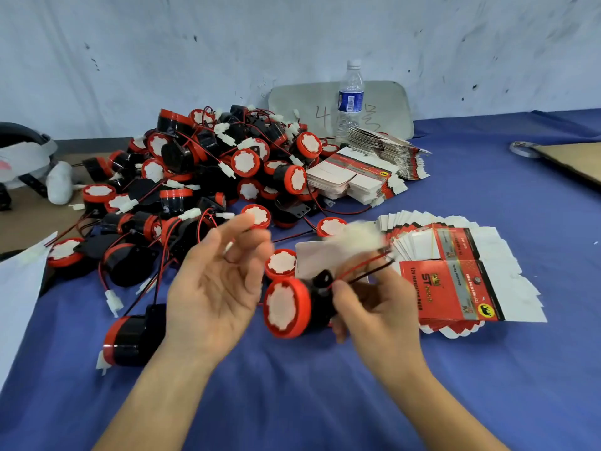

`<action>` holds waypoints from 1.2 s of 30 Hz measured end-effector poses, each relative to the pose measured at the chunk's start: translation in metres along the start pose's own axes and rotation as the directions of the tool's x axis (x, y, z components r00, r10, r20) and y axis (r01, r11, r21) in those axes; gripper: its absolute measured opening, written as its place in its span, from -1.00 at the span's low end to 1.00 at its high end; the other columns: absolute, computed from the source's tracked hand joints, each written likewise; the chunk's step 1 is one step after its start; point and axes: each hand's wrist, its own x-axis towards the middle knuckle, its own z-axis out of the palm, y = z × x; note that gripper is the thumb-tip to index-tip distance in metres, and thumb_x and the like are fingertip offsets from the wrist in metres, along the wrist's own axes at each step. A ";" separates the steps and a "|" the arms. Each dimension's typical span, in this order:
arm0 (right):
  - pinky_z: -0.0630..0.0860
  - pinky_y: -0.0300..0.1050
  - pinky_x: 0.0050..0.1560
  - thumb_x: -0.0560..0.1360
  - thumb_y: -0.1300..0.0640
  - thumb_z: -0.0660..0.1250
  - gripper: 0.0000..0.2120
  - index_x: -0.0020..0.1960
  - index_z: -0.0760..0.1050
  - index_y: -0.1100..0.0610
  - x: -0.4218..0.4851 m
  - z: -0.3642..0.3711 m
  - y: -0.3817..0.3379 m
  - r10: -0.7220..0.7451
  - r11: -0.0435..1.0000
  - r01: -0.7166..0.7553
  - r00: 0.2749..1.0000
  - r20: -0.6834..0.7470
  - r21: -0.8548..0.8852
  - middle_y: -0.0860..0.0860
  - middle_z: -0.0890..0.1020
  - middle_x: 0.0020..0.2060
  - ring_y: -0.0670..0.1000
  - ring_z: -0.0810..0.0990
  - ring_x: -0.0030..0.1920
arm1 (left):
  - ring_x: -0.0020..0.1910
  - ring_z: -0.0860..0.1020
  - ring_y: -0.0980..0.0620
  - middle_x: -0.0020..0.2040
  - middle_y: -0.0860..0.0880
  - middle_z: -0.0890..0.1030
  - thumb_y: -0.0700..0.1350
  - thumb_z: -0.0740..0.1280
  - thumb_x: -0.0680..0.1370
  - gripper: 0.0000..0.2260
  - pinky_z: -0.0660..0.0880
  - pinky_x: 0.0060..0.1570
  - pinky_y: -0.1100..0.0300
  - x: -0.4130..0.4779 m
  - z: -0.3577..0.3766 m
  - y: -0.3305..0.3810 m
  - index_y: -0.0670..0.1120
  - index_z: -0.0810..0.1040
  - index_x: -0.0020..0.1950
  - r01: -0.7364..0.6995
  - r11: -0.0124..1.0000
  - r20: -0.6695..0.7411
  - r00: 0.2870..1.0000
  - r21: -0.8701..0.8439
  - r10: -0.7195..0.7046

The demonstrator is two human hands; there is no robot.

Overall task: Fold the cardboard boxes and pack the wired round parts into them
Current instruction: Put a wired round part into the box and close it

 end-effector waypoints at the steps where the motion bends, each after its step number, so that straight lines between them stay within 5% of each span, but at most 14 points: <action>1: 0.36 -0.21 -0.61 0.35 0.28 0.26 -0.94 -0.26 0.40 0.16 0.002 -0.002 -0.001 0.063 0.994 -0.059 0.997 -0.043 0.094 0.04 0.49 -0.55 0.00 0.42 -0.65 | 0.07 0.65 0.00 0.03 -0.06 0.68 0.17 0.53 0.31 -0.54 0.57 0.00 0.24 0.003 -0.004 -0.004 -0.06 0.67 0.10 -0.082 0.972 -0.157 0.980 0.220 0.119; 3: 0.39 -0.19 -0.60 0.33 0.31 0.23 -0.94 -0.22 0.38 0.20 0.008 -0.007 -0.003 0.117 0.975 -0.098 0.990 -0.085 0.198 -0.01 0.51 -0.47 0.05 0.45 -0.62 | 0.28 0.52 0.07 0.23 0.07 0.58 0.37 0.46 0.25 -0.36 0.47 0.19 0.17 0.007 0.000 -0.013 0.10 0.52 0.23 -0.172 0.814 -0.130 0.948 0.555 0.289; 5: 0.43 -0.15 -0.54 0.34 0.33 0.21 -0.86 -0.19 0.45 0.14 0.014 -0.012 -0.005 0.105 0.970 -0.077 0.988 -0.110 0.232 -0.06 0.51 -0.36 0.04 0.48 -0.53 | 0.46 0.29 0.16 0.46 0.10 0.35 0.46 0.37 0.27 -0.32 0.33 0.36 0.09 0.006 -0.003 -0.031 0.28 0.36 0.33 -0.181 0.628 0.008 0.963 0.757 0.268; 7: 0.44 -0.17 -0.53 0.38 0.35 0.21 -0.76 -0.23 0.54 0.06 0.017 -0.015 -0.006 0.104 0.965 -0.073 0.988 -0.113 0.253 -0.05 0.55 -0.34 0.00 0.50 -0.52 | 0.53 0.10 0.16 0.56 0.09 0.09 0.38 0.41 0.30 -0.32 0.25 0.44 -0.02 0.003 -0.012 -0.044 0.35 0.27 0.37 -0.173 0.516 0.075 0.976 0.839 0.206; 9: 0.47 -0.19 -0.50 0.45 0.41 0.20 -0.71 -0.26 0.57 0.12 0.021 -0.020 -0.006 0.121 0.976 -0.098 0.986 -0.111 0.192 0.01 0.58 -0.40 0.02 0.53 -0.54 | 0.53 0.02 0.23 0.56 0.17 -0.02 0.27 0.44 0.31 -0.34 0.23 0.43 0.11 0.001 -0.018 -0.052 0.40 0.27 0.35 -0.150 0.456 0.089 0.984 0.877 0.154; 12: 0.41 -0.21 -0.51 0.47 0.44 0.17 -0.68 -0.28 0.58 0.16 0.026 -0.026 -0.001 0.120 0.993 -0.119 0.982 -0.147 0.018 0.07 0.54 -0.52 0.01 0.49 -0.54 | 0.49 0.06 0.35 0.52 0.32 0.05 0.28 0.41 0.31 -0.41 0.18 0.34 0.42 0.000 -0.020 -0.053 0.47 0.30 0.30 -0.085 0.432 0.057 0.995 0.898 0.077; 16: 0.34 -0.26 -0.48 0.45 0.46 0.17 -0.67 -0.29 0.61 0.18 0.028 -0.031 -0.002 0.116 0.993 -0.118 0.990 -0.085 -0.023 0.07 0.49 -0.52 -0.02 0.43 -0.50 | 0.41 0.34 0.25 0.39 0.29 0.40 0.22 0.42 0.34 -0.37 0.33 0.39 0.15 0.000 -0.022 -0.054 0.37 0.30 0.38 -0.018 0.534 0.006 1.000 0.845 0.024; 23: 0.51 -0.24 -0.32 0.37 0.31 0.19 -0.74 -0.31 0.61 0.11 0.031 -0.036 0.001 0.077 0.993 -0.082 0.995 0.062 0.085 0.03 0.62 -0.32 -0.05 0.52 -0.33 | 0.30 0.41 0.32 0.27 0.38 0.46 0.16 0.44 0.36 -0.43 0.39 0.13 0.47 -0.001 -0.016 -0.051 0.44 0.32 0.30 -0.020 0.593 -0.006 0.999 0.805 0.041; 29: 0.42 -0.38 -0.23 0.38 0.32 0.17 -0.70 -0.33 0.61 0.06 0.031 -0.037 0.003 0.037 0.992 -0.051 0.991 0.127 0.112 -0.05 0.61 -0.31 -0.12 0.49 -0.27 | 0.37 0.44 0.03 0.36 0.16 0.45 0.23 0.46 0.36 -0.37 0.46 0.28 -0.02 -0.002 -0.014 -0.050 0.34 0.32 0.39 -0.089 0.590 0.083 0.996 0.803 0.038; 33: 0.48 -0.38 -0.16 0.38 0.33 0.17 -0.72 -0.31 0.60 0.09 0.029 -0.036 0.000 0.033 0.991 -0.059 0.978 0.204 0.122 -0.06 0.64 -0.28 -0.16 0.58 -0.19 | 0.34 0.46 0.01 0.33 0.15 0.47 0.22 0.47 0.33 -0.45 0.50 0.23 -0.05 -0.003 -0.010 -0.046 0.27 0.43 0.29 -0.113 0.551 0.090 0.994 0.827 0.069; 36: 0.54 -0.18 -0.08 0.43 0.35 0.23 -0.75 -0.26 0.61 0.11 0.028 -0.034 0.000 -0.072 0.994 0.083 0.989 0.133 -0.074 -0.03 0.64 -0.22 -0.04 0.61 -0.11 | 0.36 0.42 0.12 0.36 0.21 0.45 0.21 0.49 0.30 -0.48 0.49 0.23 0.07 -0.003 -0.008 -0.044 0.21 0.47 0.22 -0.148 0.457 0.089 0.985 0.877 0.148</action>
